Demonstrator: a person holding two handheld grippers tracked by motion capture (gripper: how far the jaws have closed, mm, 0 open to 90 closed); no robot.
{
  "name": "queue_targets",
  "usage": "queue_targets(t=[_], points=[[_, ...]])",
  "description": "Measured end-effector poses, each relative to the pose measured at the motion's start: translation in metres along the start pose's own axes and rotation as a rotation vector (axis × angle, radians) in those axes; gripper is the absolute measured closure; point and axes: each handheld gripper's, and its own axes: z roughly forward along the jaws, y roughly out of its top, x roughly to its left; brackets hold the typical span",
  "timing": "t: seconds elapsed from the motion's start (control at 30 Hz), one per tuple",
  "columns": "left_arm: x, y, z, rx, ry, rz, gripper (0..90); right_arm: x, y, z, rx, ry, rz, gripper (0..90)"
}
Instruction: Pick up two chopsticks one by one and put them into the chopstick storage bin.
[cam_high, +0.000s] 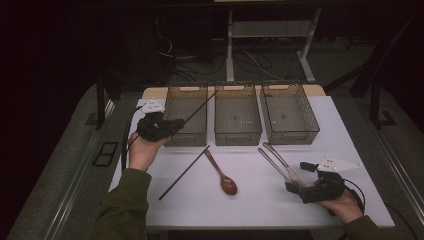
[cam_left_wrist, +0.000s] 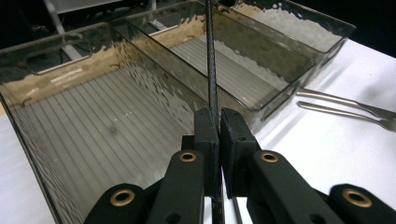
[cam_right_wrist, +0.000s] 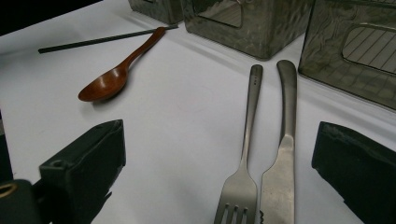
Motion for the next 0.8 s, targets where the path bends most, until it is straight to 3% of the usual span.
queue_targets(t=[0.4, 0.8], points=[[0.018, 0.013, 0.017, -0.003, 0.030, -0.004, 85.1, -0.001, -0.001, -0.002, -0.004, -0.002, 0.006, 2.1], [0.048, 0.013, 0.034, 0.024, 0.096, -0.060, 85.1, -0.001, -0.001, -0.002, -0.004, -0.002, 0.007, 2.1]])
